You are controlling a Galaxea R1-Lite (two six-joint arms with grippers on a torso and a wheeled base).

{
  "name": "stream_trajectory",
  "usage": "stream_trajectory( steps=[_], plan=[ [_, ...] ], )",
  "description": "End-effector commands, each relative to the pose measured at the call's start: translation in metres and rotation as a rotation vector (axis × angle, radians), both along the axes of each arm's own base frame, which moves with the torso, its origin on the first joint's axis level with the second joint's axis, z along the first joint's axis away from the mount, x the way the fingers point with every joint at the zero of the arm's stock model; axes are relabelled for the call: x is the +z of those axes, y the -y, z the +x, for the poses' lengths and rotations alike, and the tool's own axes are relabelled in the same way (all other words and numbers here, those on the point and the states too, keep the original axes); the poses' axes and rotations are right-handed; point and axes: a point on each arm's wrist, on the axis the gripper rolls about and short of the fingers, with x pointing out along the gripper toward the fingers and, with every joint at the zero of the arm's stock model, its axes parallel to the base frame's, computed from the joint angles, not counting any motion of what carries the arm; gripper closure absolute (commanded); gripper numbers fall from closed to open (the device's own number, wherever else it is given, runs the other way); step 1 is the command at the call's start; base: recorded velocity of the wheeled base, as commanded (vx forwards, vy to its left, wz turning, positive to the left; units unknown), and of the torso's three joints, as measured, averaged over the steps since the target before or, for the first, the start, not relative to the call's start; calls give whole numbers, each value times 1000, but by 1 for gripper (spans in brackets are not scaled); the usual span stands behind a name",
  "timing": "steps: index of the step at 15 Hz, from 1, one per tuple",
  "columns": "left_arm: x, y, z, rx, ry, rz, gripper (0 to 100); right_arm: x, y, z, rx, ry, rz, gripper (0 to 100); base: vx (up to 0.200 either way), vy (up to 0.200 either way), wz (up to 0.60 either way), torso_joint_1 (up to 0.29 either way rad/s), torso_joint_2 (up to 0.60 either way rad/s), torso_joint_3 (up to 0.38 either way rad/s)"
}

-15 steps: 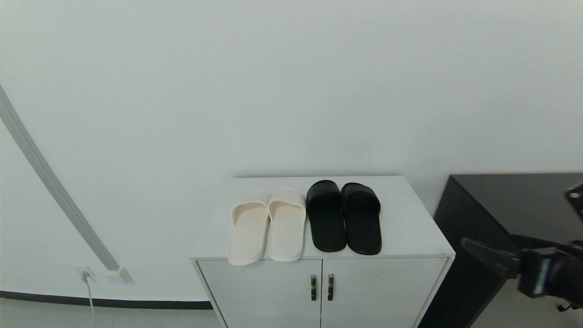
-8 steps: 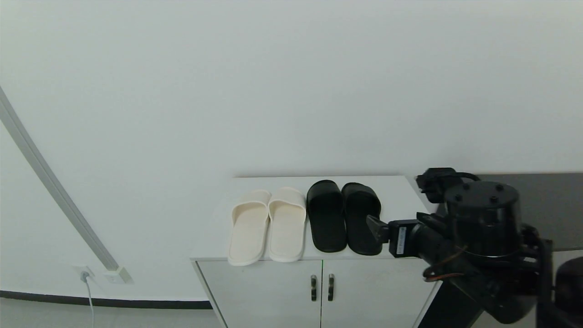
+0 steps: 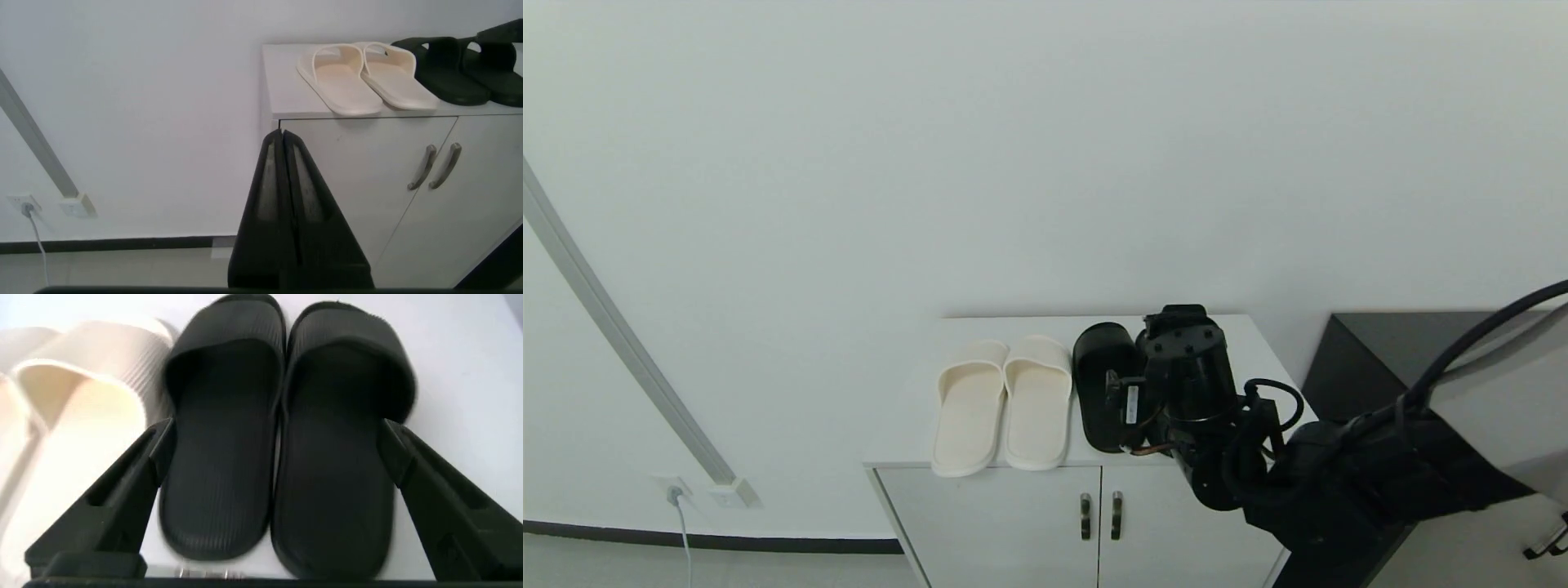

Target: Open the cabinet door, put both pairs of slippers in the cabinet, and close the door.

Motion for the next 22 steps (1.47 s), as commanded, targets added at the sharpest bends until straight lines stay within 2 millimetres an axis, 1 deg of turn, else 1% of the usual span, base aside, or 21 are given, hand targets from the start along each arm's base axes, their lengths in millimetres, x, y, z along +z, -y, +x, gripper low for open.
stream_trajectory(
  steps=[1,4,8,11,12,13,16,17,22],
  plan=[
    [0,0,0,1,0,0,100,-30,-9,29,-42,-27,-31,0,0,0,0,0,0,0],
    [0,0,0,1,0,0,100,-41,-8,48,-74,-27,-32,0,0,0,0,0,0,0],
    [0,0,0,1,0,0,100,-45,-14,63,-82,-11,-32,0,0,0,0,0,0,0],
    [0,0,0,1,1,-1,100,-54,-19,88,-96,12,-56,0,0,0,0,0,0,0],
    [0,0,0,1,0,0,100,-55,-18,91,-102,16,-54,0,0,0,0,0,0,0],
    [0,0,0,1,0,-1,100,-53,-17,99,-116,27,-45,0,0,0,0,0,0,0],
    [0,0,0,1,0,0,100,-51,-15,104,-124,35,-37,0,0,0,0,0,0,0],
    [0,0,0,1,0,-1,100,-51,-14,104,-125,34,-39,100,0,0,0,0,0,0],
    [0,0,0,1,1,-1,100,-52,-14,104,-121,32,-38,100,0,0,0,0,0,0]
  ],
)
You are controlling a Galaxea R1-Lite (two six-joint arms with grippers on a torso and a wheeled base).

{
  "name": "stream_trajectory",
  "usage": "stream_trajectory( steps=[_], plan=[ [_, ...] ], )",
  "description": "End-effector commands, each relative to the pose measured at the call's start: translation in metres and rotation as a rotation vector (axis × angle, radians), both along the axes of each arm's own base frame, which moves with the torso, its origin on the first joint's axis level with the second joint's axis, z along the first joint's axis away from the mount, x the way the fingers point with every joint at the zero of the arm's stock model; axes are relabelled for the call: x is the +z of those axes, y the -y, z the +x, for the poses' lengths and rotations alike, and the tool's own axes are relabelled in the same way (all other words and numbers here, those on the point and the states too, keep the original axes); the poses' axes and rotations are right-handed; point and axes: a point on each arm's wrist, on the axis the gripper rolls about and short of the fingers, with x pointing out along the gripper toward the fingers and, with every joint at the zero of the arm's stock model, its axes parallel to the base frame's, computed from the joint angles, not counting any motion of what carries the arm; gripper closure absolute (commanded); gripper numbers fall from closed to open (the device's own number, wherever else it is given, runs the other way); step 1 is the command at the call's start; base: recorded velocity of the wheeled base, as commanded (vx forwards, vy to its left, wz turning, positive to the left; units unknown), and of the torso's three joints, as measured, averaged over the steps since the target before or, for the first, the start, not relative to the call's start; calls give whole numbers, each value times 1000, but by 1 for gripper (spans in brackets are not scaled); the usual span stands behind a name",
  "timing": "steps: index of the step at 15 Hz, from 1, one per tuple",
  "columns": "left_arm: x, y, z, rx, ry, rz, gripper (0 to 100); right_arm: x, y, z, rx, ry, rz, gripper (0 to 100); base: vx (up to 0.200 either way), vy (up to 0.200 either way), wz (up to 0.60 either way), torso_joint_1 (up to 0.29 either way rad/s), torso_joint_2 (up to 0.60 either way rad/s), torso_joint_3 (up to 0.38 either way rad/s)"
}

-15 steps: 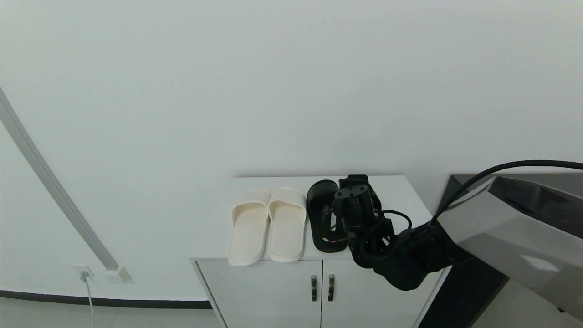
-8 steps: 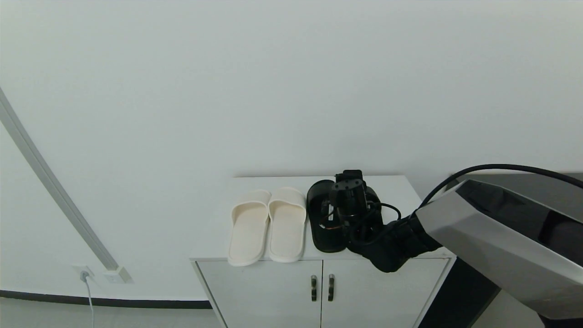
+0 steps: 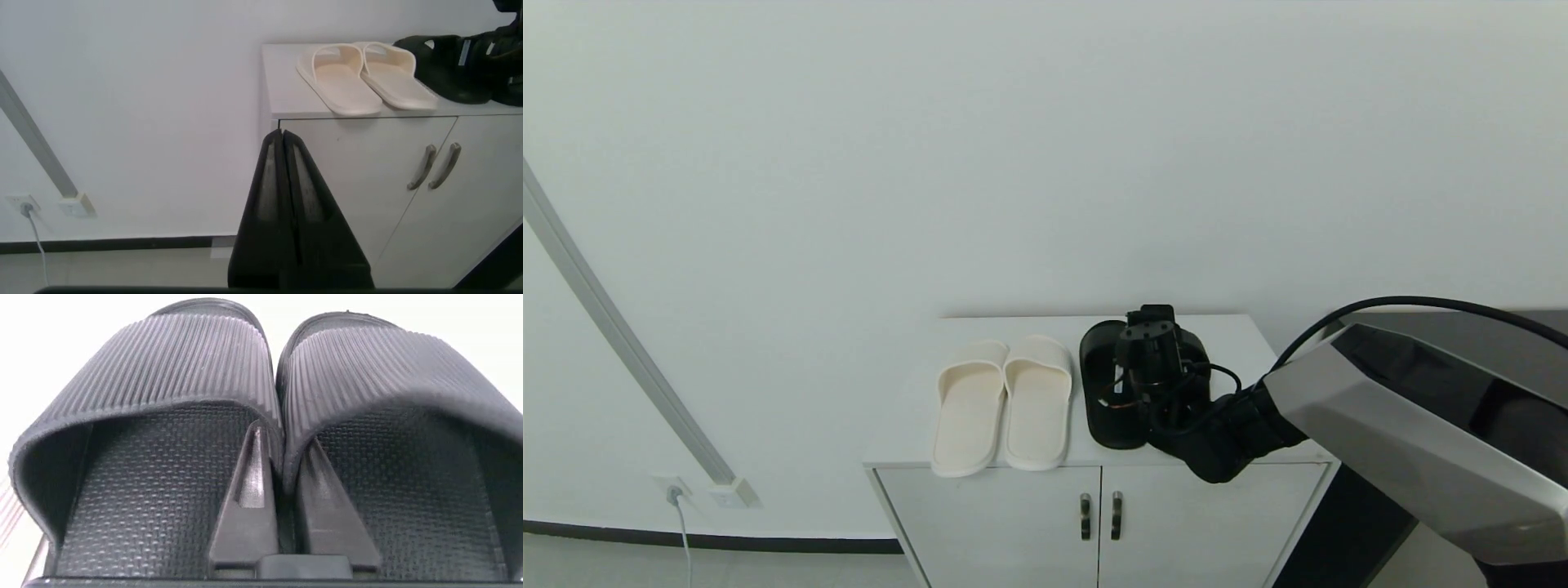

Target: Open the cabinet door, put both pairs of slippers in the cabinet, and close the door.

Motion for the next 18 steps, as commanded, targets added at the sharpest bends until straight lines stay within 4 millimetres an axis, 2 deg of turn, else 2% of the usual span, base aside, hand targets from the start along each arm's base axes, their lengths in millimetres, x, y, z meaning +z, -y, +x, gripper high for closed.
stream_trajectory(
  steps=[1,3,5,9,11,14,16,18],
  plan=[
    [0,0,0,1,1,0,100,3,0,-1,1,5,4,100,0,0,0,0,0,0],
    [0,0,0,1,-1,0,100,7,0,-2,1,11,9,100,0,0,0,0,0,0],
    [0,0,0,1,-1,1,100,30,5,-24,26,20,14,100,0,0,0,0,0,0],
    [0,0,0,1,-1,12,100,77,32,-106,196,36,11,100,0,0,0,0,0,0],
    [0,0,0,3,-1,6,100,95,62,-166,395,25,4,100,0,0,0,0,0,0],
    [0,0,0,1,1,3,100,102,107,-214,598,-4,9,100,0,0,0,0,0,0],
    [0,0,0,1,-1,3,100,97,128,-229,681,-47,29,100,0,0,0,0,0,0],
    [0,0,0,0,-1,3,100,91,132,-231,703,-80,18,100,0,0,0,0,0,0]
  ],
)
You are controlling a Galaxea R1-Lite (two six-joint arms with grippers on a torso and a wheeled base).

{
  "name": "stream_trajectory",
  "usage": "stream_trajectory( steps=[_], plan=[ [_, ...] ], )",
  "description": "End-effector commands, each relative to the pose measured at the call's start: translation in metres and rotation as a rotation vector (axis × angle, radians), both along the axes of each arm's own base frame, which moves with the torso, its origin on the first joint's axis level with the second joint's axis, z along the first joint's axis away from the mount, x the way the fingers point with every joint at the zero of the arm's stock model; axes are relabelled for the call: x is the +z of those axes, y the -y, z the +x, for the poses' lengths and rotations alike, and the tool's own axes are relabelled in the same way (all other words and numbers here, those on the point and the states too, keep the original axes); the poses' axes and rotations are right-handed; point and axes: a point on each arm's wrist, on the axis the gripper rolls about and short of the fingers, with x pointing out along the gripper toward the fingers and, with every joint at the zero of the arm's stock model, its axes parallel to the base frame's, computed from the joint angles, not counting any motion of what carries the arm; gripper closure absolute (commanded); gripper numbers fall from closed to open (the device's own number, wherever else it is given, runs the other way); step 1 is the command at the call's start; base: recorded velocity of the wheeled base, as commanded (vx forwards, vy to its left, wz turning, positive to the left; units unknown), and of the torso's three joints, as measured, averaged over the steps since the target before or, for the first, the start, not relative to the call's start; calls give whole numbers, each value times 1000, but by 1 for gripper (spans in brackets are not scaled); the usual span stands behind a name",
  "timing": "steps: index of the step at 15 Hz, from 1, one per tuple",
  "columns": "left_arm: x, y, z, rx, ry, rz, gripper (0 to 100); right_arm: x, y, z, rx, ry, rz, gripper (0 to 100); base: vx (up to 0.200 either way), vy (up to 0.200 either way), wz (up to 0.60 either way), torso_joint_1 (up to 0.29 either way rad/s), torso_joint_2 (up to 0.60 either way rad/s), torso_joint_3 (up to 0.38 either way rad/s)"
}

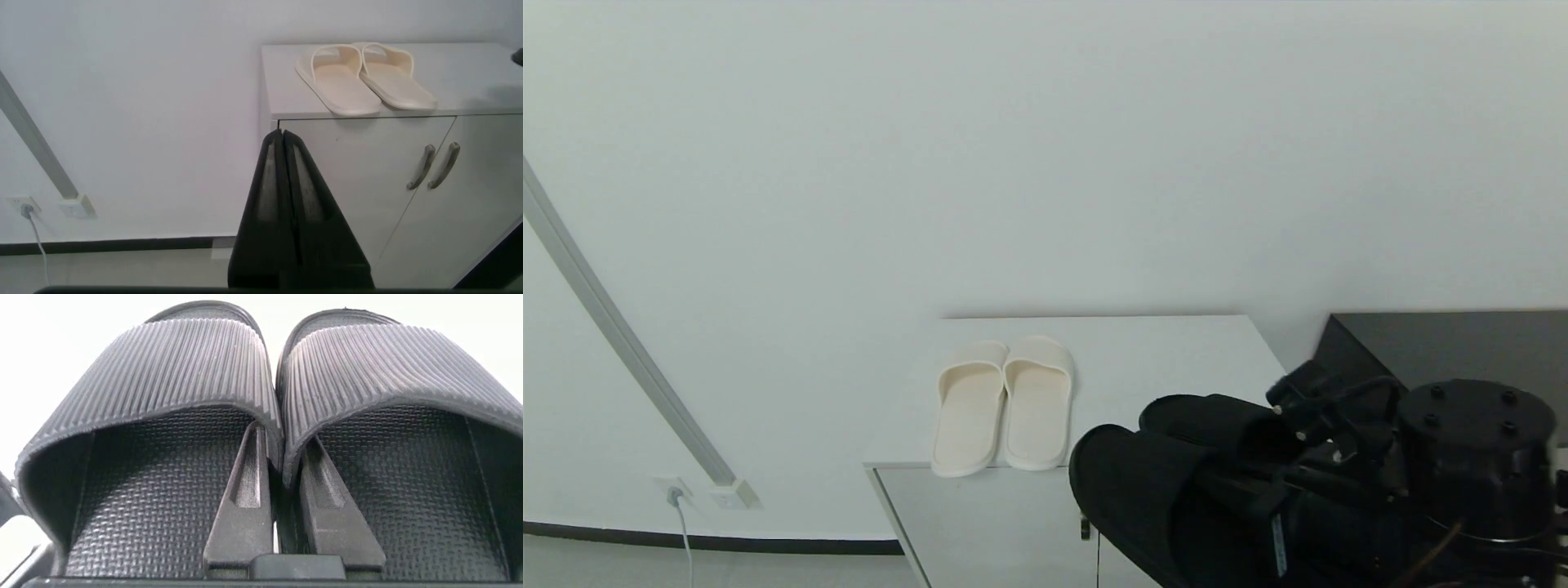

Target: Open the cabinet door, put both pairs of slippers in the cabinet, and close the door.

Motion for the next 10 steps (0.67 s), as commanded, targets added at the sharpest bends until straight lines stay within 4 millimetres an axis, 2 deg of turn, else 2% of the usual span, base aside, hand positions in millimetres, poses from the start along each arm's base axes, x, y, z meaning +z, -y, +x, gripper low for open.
stream_trajectory(
  steps=[1,4,10],
  plan=[
    [0,0,0,1,0,0,100,7,15,-13,2,25,27,100,0,0,0,0,0,0],
    [0,0,0,1,0,0,100,7,16,-13,1,25,27,100,0,0,0,0,0,0],
    [0,0,0,1,0,0,100,0,16,-14,9,10,-1,100,-200,0,0,3,2,-1]
  ],
)
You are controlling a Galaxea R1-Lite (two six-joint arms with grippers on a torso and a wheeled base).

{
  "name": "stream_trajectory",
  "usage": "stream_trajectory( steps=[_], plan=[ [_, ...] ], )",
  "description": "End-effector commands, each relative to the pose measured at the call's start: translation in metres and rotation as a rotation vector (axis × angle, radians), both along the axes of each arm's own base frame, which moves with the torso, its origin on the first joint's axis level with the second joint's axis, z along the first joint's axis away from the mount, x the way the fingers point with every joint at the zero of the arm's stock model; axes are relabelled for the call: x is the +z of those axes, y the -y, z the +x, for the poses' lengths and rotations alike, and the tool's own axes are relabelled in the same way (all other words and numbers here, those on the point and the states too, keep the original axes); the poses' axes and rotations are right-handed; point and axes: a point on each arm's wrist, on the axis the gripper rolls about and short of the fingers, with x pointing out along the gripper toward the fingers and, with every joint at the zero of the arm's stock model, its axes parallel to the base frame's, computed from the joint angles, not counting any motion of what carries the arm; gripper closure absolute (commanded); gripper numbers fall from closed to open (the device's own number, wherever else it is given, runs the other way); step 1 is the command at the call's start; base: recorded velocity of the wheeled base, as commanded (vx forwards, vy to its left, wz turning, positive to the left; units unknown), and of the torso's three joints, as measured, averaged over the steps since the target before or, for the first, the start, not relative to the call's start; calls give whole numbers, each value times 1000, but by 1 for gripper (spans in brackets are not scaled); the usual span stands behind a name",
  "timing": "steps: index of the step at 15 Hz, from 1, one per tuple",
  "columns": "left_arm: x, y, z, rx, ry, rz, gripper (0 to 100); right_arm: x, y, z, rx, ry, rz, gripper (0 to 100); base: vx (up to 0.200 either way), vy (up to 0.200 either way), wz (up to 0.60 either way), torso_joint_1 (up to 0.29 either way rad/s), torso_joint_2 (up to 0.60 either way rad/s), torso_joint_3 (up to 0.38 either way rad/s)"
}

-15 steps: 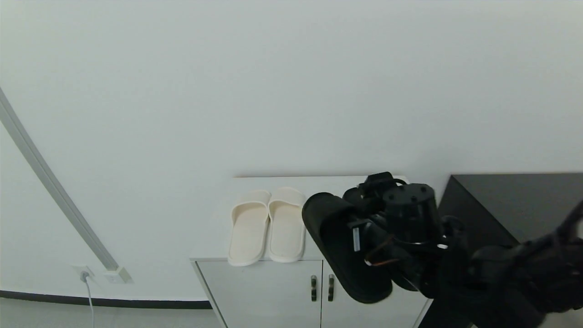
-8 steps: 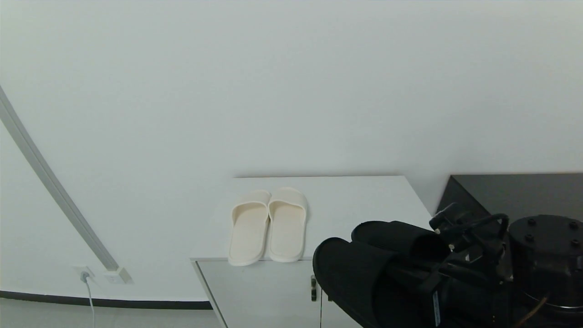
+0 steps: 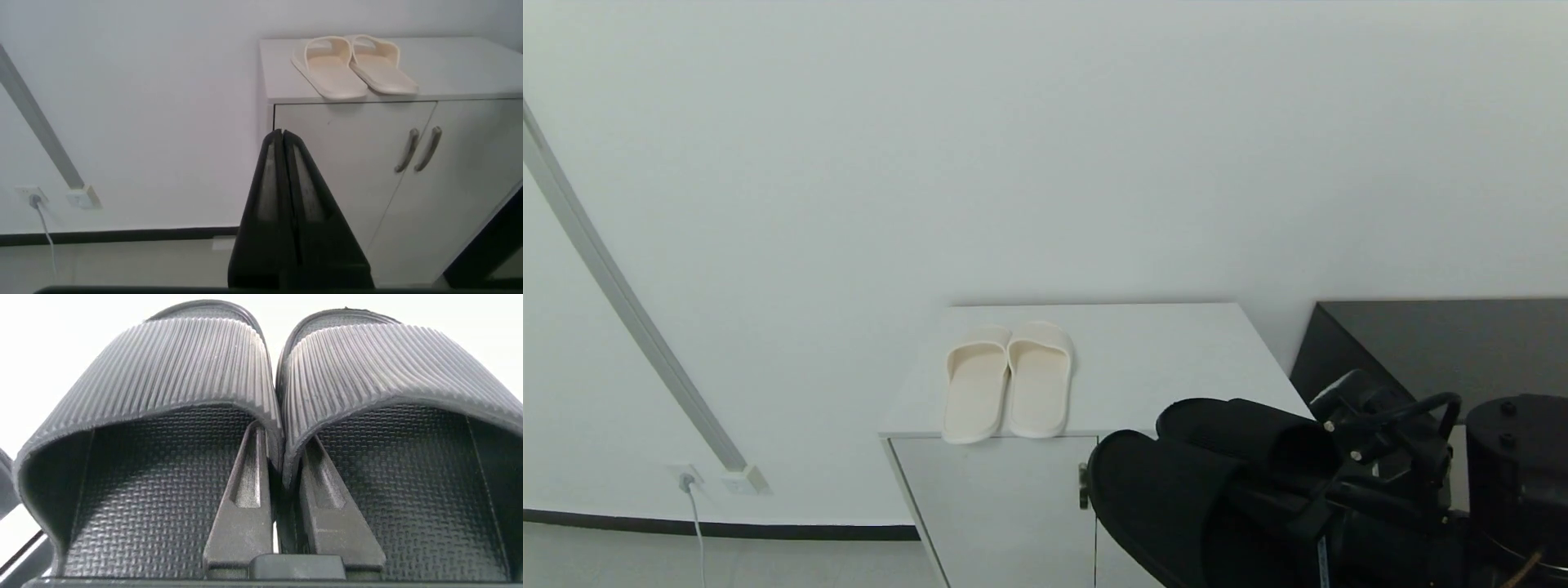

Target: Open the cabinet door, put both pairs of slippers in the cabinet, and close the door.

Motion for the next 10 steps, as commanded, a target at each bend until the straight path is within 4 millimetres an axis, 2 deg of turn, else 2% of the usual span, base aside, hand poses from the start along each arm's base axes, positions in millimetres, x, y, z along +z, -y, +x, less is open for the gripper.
stream_trajectory(
  steps=[1,2,10],
  plan=[
    [0,0,0,1,-1,0,100,-2,1,-1,-1,-5,-9,100,-200,0,0,-7,-2,7],
    [0,0,0,1,-1,0,100,-3,1,-1,1,-7,-10,100,-200,0,0,2,2,2],
    [0,0,0,4,1,-2,100,-8,3,-3,22,-14,-31,100,0,0,0,0,0,0]
  ],
)
